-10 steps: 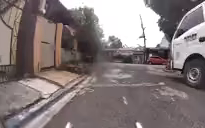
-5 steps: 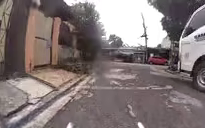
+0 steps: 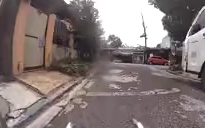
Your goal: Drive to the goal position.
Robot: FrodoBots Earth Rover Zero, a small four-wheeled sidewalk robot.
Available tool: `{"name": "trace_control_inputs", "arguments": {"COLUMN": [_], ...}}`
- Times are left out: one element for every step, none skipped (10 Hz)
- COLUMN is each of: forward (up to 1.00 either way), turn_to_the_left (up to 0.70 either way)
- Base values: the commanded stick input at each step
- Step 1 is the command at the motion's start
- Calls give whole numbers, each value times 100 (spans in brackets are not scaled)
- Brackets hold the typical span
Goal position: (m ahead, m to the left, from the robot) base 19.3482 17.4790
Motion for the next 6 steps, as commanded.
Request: {"name": "trace_control_inputs", "arguments": {"forward": [70,70,70,70,70,70], "turn_to_the_left": [-14,-13,-9,-4,-1,-5]}}
